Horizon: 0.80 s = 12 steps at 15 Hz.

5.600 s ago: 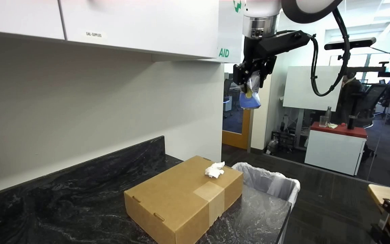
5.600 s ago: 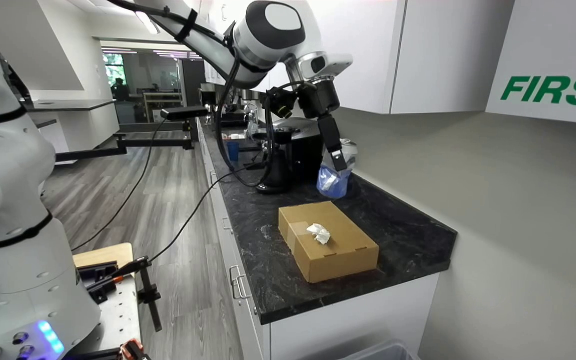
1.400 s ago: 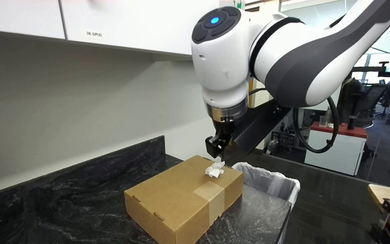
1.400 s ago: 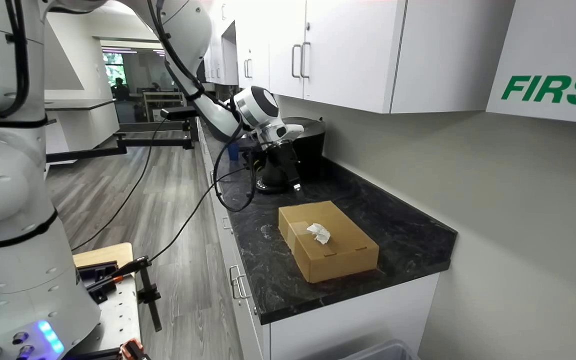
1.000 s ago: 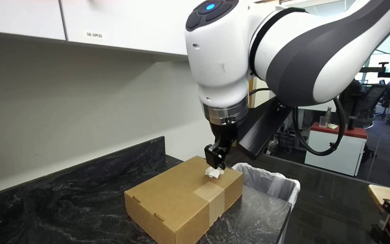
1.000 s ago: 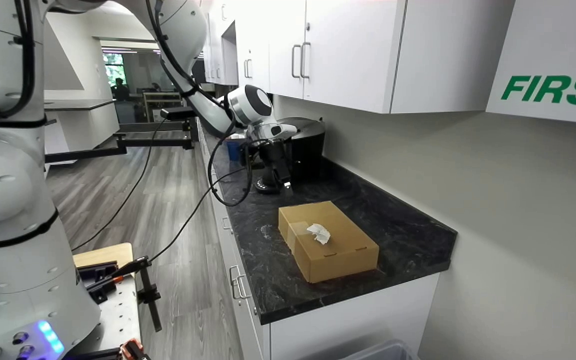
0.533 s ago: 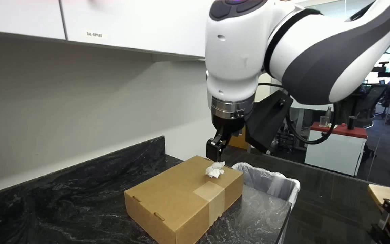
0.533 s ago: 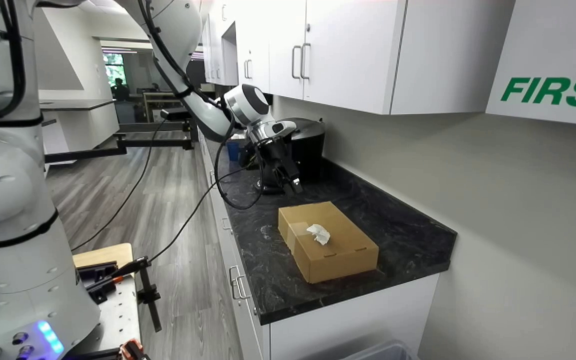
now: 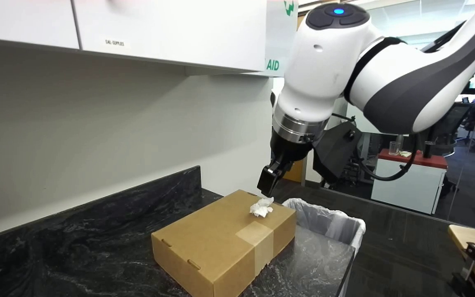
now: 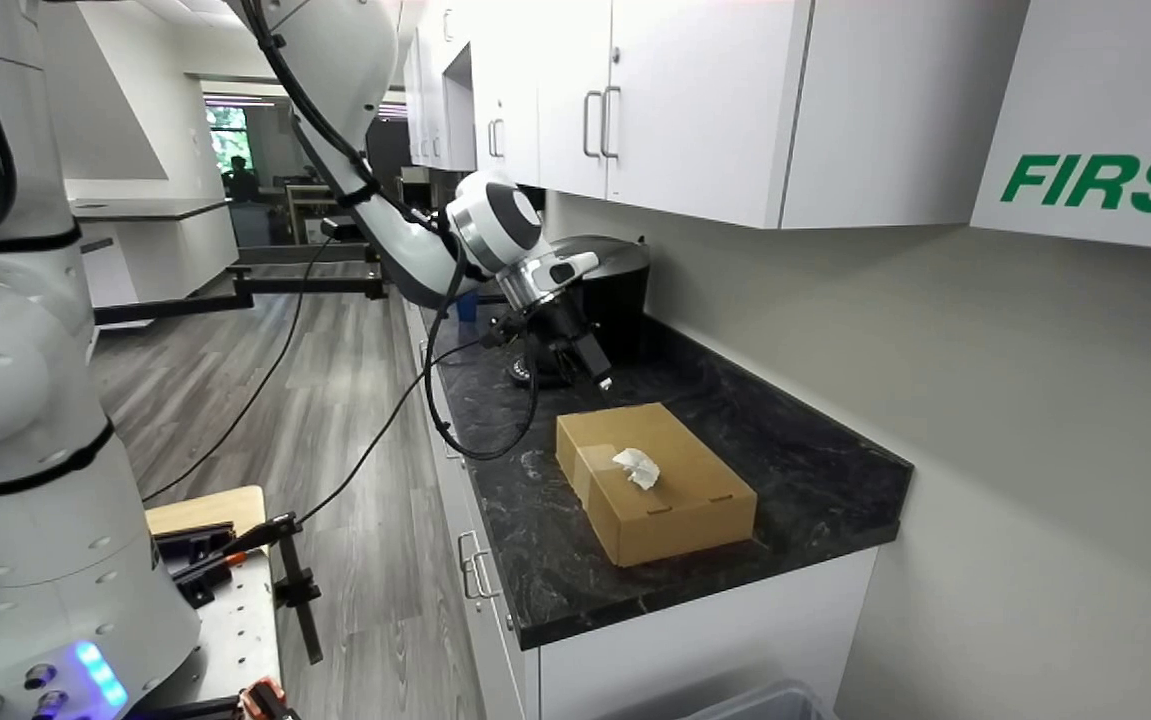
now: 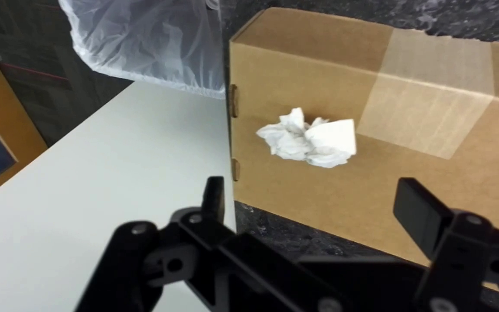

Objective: Put the blue can in the bin, place the white paper from the top of the box in the bin

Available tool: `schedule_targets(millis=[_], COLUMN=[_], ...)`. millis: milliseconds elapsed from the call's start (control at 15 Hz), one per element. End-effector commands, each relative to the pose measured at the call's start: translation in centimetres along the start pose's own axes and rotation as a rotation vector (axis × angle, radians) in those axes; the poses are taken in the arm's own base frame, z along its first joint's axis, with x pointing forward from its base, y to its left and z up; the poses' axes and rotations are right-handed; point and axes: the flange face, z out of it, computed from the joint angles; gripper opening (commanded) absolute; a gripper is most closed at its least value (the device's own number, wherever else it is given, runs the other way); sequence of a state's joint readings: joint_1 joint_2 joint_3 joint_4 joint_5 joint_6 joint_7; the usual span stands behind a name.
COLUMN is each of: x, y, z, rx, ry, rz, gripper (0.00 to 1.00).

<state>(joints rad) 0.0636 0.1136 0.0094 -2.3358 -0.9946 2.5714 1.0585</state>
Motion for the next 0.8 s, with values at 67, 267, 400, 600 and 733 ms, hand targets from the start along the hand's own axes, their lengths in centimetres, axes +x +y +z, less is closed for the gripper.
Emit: schedule_targets(millis=[67, 267, 400, 600, 733], x=[-1.2, -2.1, -2.0, -1.1, -1.2], y=[-4.9, -4.3, -3.3, -0.9, 0.7], z=[2.4, 2.5, 2.3, 1.1, 0.4], rx=[0.118, 0.147, 0.126, 0.061, 0.044], ry=[0.033, 0.05, 0.082, 0.181, 0.213], rz=[0.013, 0.003, -0.009, -0.006, 0.01], gripper=[1.0, 1.0, 1.0, 1.0, 1.0])
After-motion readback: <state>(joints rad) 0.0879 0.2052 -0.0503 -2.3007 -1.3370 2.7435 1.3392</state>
